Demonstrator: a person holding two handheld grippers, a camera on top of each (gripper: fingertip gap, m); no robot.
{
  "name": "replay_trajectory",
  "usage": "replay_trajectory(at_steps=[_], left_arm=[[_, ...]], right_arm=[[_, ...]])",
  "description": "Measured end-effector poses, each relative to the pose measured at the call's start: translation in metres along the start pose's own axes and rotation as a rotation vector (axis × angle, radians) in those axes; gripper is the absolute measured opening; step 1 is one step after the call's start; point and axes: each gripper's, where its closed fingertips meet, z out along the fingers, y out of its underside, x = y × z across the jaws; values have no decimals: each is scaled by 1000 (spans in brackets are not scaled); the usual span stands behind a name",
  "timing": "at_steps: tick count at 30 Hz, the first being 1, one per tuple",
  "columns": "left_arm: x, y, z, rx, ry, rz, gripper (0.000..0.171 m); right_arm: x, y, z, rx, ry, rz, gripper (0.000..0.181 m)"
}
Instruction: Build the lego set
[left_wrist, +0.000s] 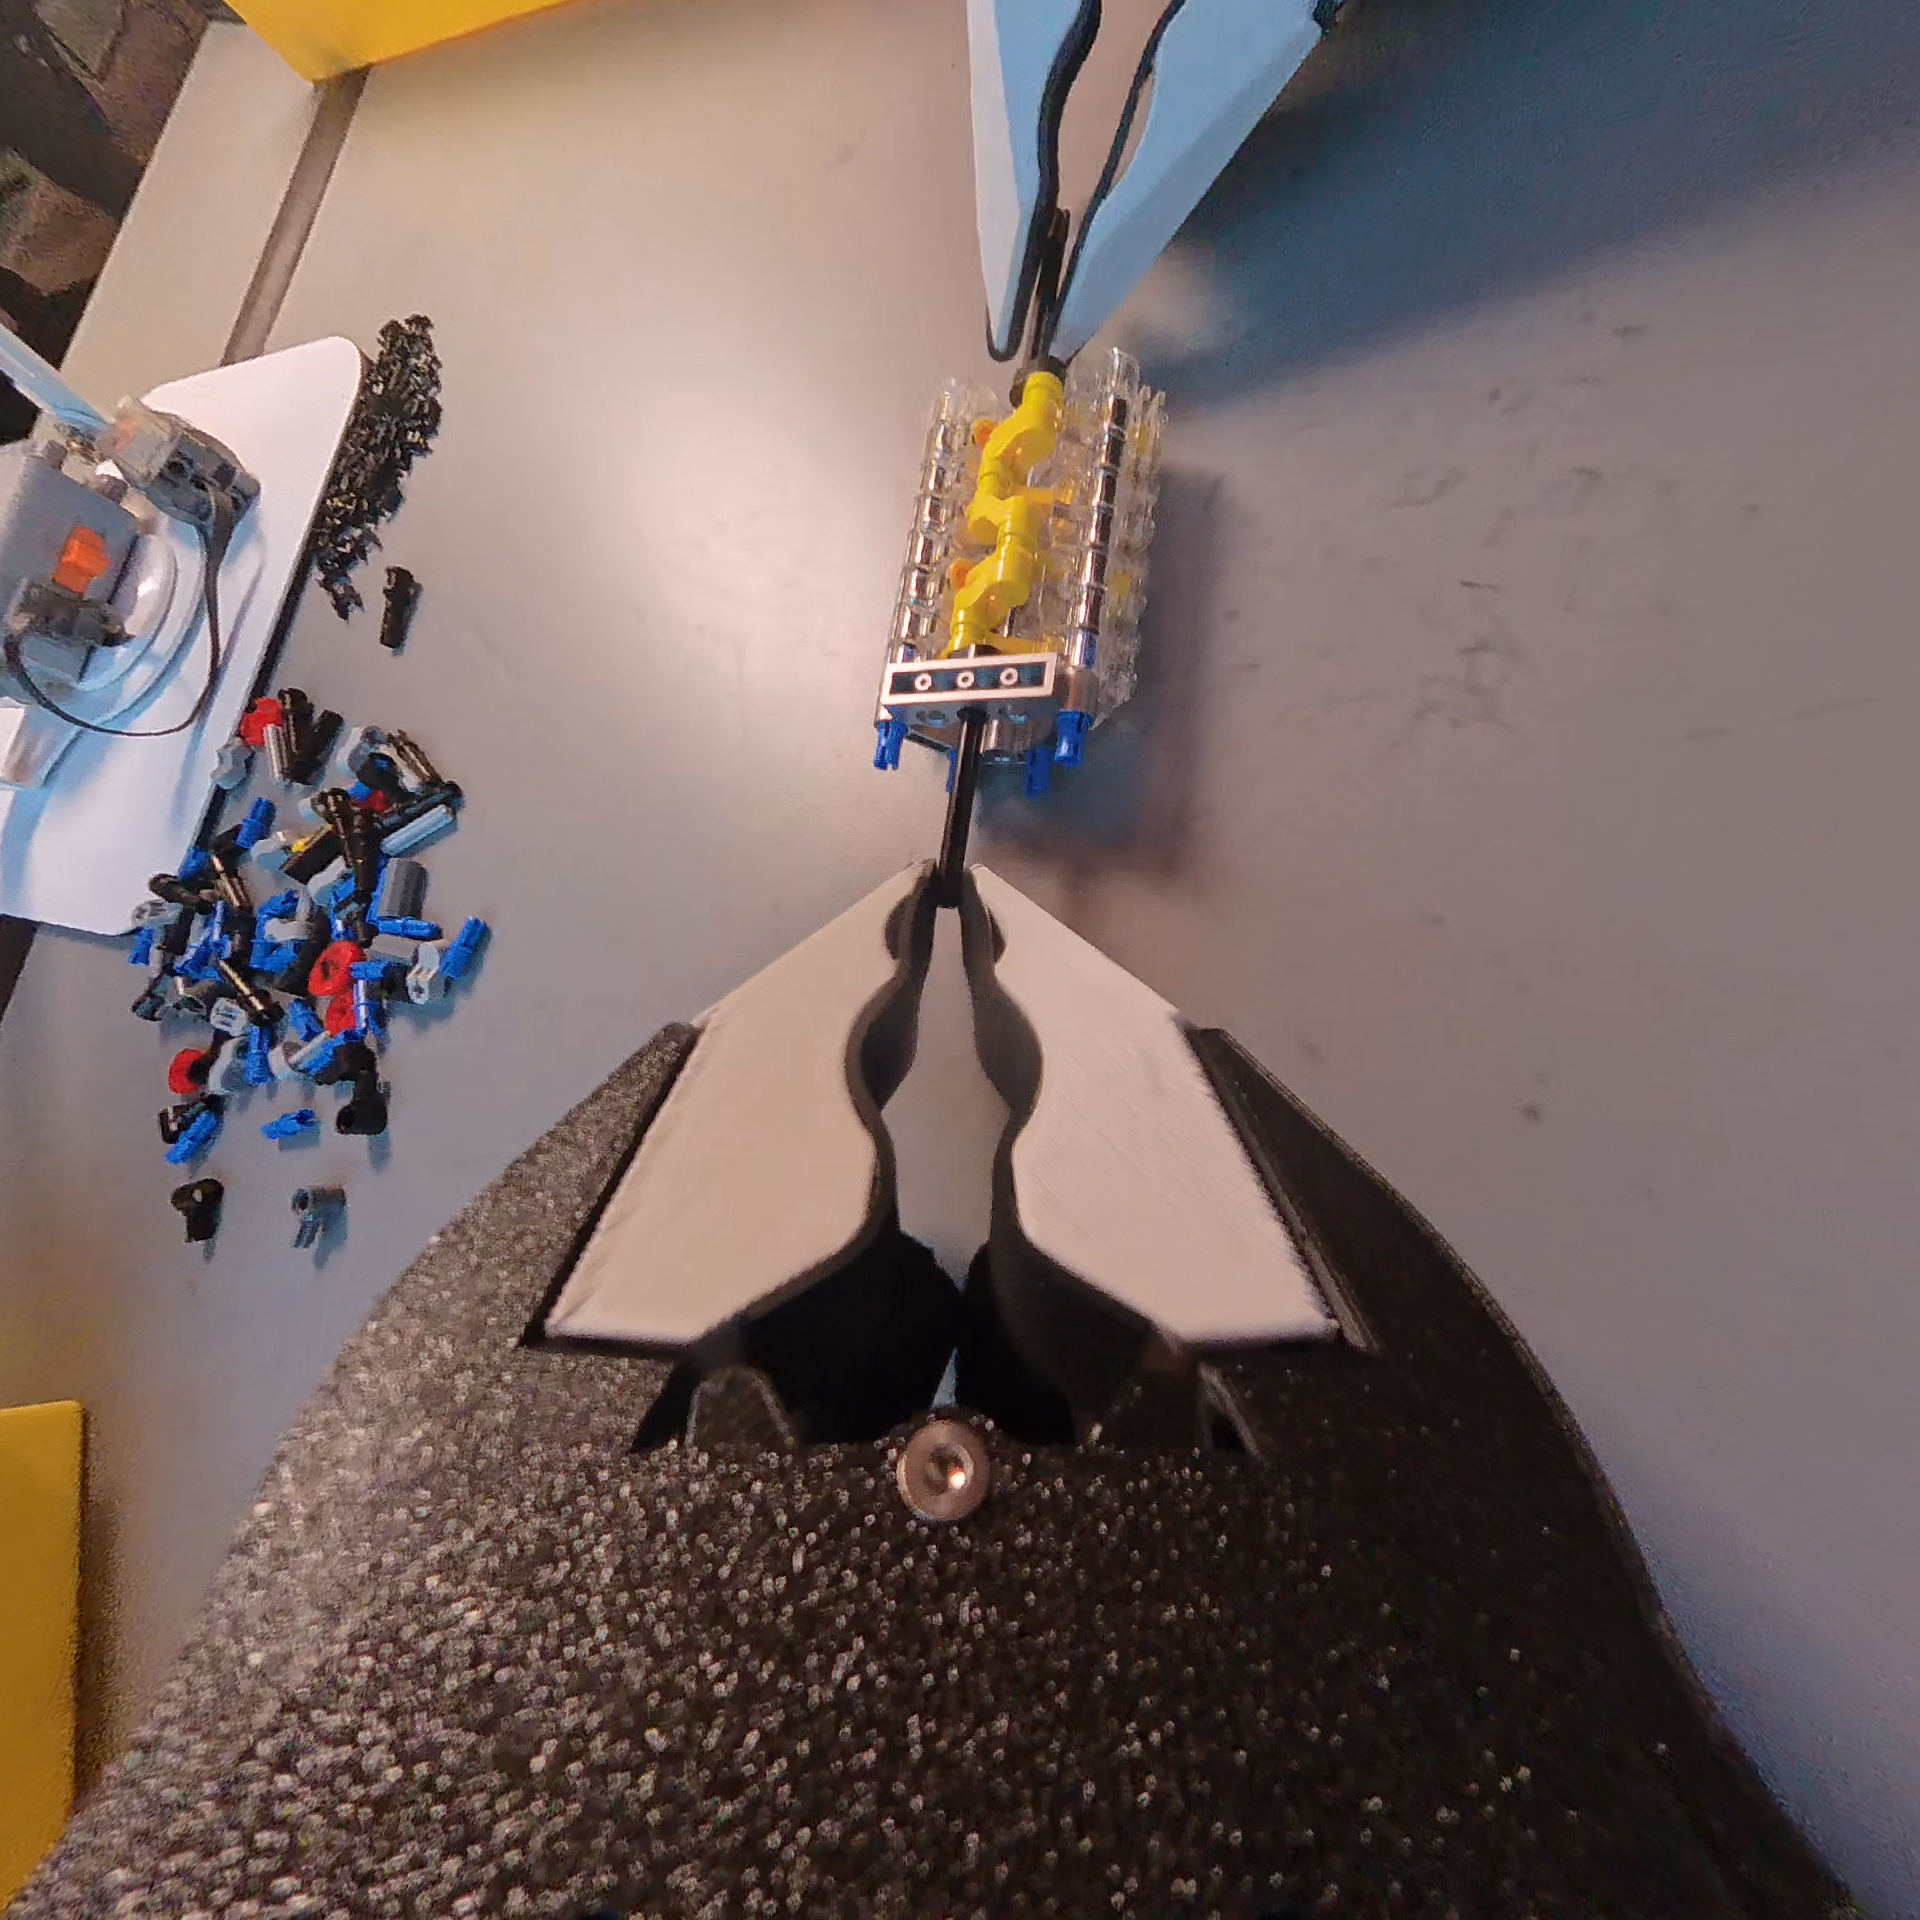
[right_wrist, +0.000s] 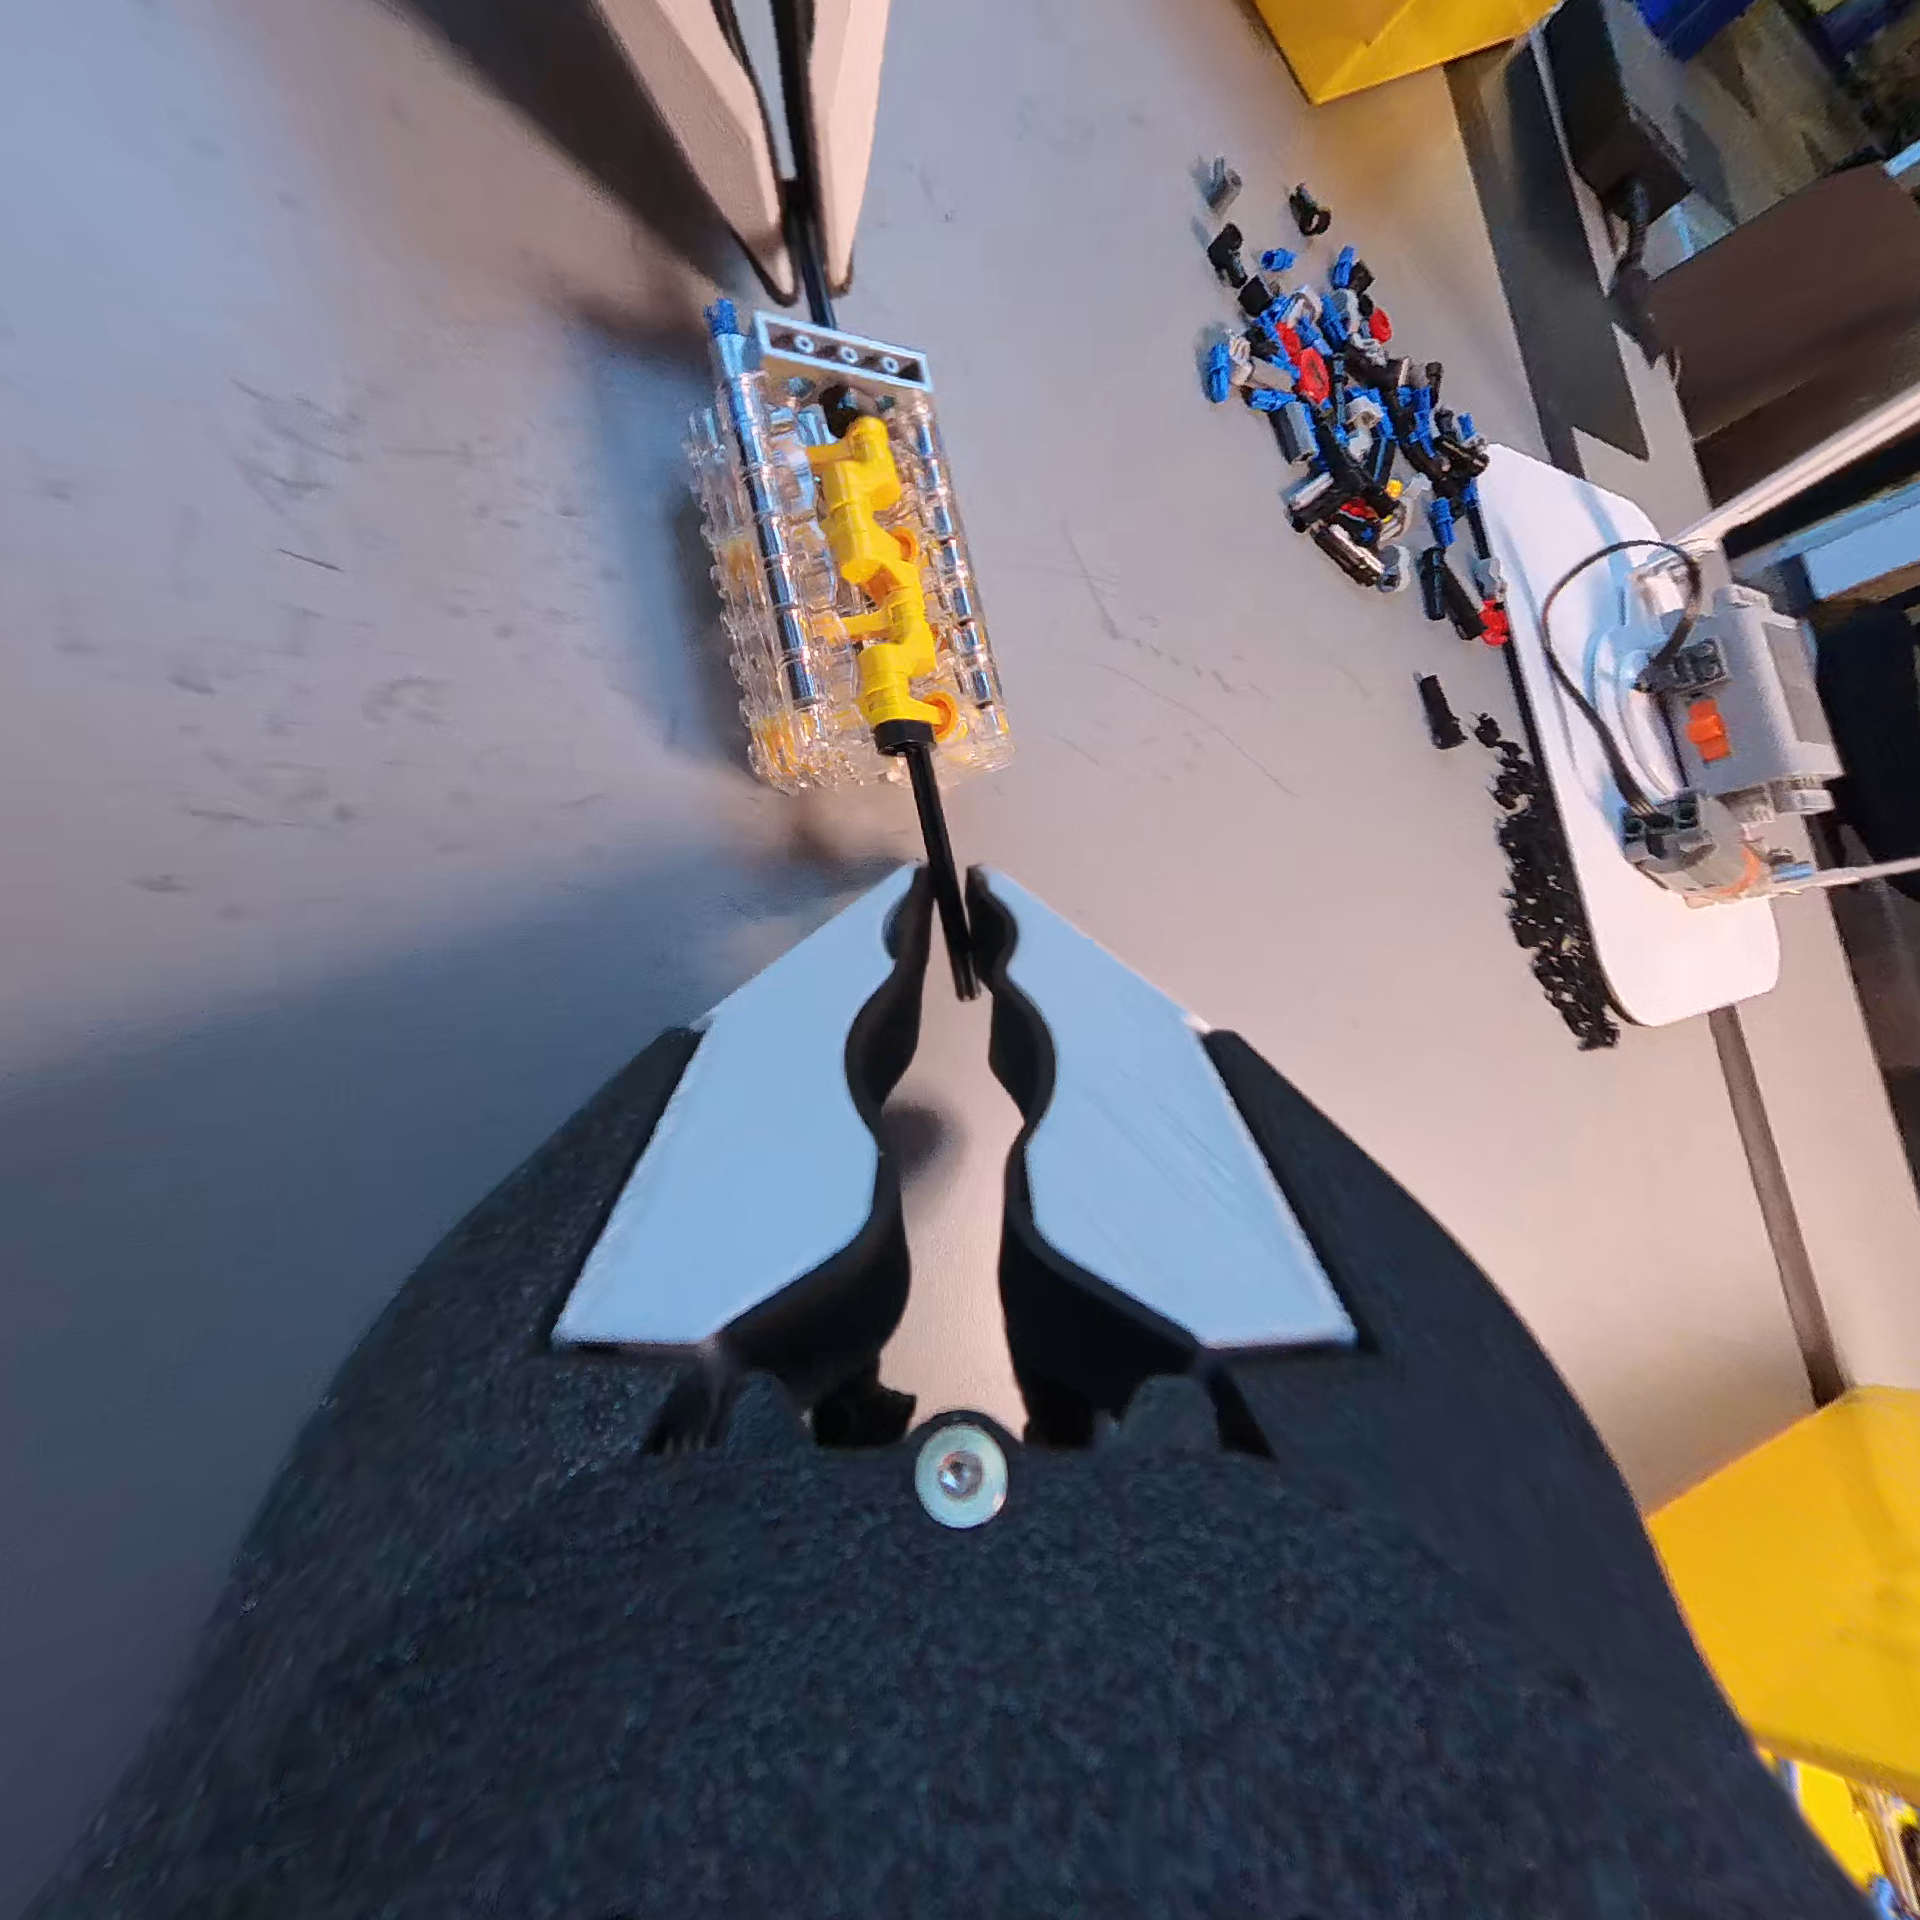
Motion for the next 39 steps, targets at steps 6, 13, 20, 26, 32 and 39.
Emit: replay_trajectory(at_steps=[6, 13, 20, 26, 32, 39], left_arm=[[53, -25, -28, 85, 529, -400, 2], [37, -11, -8, -10, 482, -511, 9], [12, 1, -7, -4, 288, -461, 16], [5, -5, -9, 33, 178, -306, 24], [10, -3, -6, 2, 160, -241, 24], [9, -12, -11, 50, 129, -198, 24]], right_arm=[[-51, -14, -39, -17, -471, 236, 1], [-35, 1, -21, -99, -509, 372, 7], [-8, -6, -25, -12, -288, 264, 29], [-31, -41, -26, 56, -231, 112, 71], [-53, -41, -8, -32, -234, 83, 77], [-59, -46, -3, -47, -175, 248, 58]])
